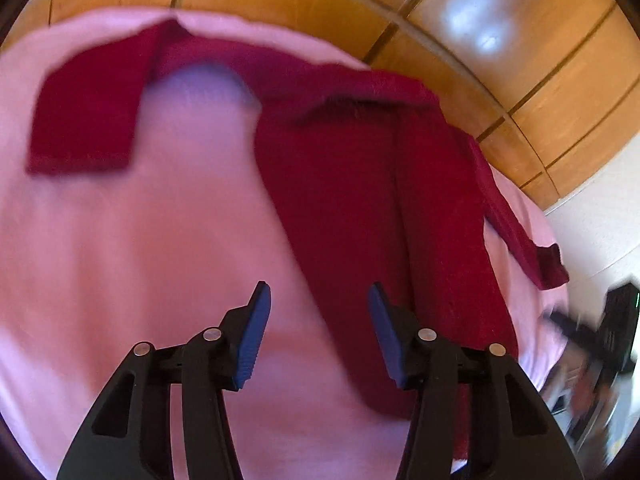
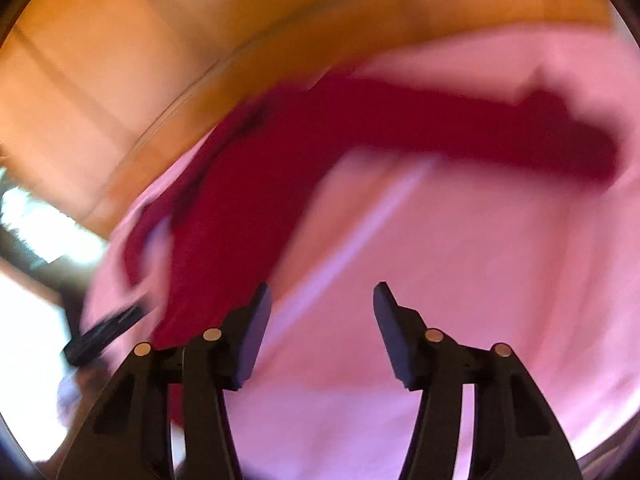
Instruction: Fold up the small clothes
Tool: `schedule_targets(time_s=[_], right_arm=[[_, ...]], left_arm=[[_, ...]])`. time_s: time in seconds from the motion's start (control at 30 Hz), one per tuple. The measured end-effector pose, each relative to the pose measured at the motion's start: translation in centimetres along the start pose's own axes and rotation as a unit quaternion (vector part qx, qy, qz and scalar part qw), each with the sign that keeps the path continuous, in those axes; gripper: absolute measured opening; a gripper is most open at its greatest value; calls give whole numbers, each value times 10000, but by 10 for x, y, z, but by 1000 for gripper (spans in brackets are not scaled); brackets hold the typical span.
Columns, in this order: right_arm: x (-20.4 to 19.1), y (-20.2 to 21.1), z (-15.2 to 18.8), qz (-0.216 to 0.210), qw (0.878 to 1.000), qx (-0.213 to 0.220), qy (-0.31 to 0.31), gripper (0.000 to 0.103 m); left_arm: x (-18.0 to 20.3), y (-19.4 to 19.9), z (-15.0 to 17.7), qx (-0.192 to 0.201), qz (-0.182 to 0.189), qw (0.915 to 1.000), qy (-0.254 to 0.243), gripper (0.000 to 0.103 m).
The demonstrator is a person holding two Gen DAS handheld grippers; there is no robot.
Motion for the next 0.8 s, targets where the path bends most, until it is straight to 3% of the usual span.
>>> schedule_targets(time_s=[0.1,0.2,0.23,0.27,0.3,0.37,0.53,0.7,0.8], right_arm=[[-31,-42,33,-906,9943,-557,-57,53],[-46,-70,48,-1143,9901,-795,-154,51],[-51,-74,48,-1223,9890,-820,-136,44],[-56,-75,44,-1255,9884,-853,-66,18],[-59,-72,39,-1097,9908,-780,118,9],[-73,-55,38,-746,9938,-567,592,8],[-67,18,21,13,9932,287,1130,7],[-20,67,13,1027,9867,893,889,7],[17,55,14,1560,9835,727,556,7]], left_arm=[[6,-10,4,-73,246,9996,121,50],[15,-19,4,-169,497,9984,223,38],[17,-22,5,-169,445,9987,205,35],[19,-23,6,-158,414,9988,193,24],[22,-26,8,-187,414,9988,156,13],[25,-22,11,-127,353,9993,75,8],[32,18,4,76,477,9987,-155,5],[18,74,-5,460,271,9980,-333,5],[-4,85,-6,477,84,9986,-189,6]])
Point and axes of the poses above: each gripper's, at about its wrist camera, not at the fingertips, and y roughly against the way its jaws point, x to its right, z to its underside, the point moved 6 cm from there along -y, roughly the way its jaws point, and after that the axes turned 13 degrees about -x, right-handed, at the moved point
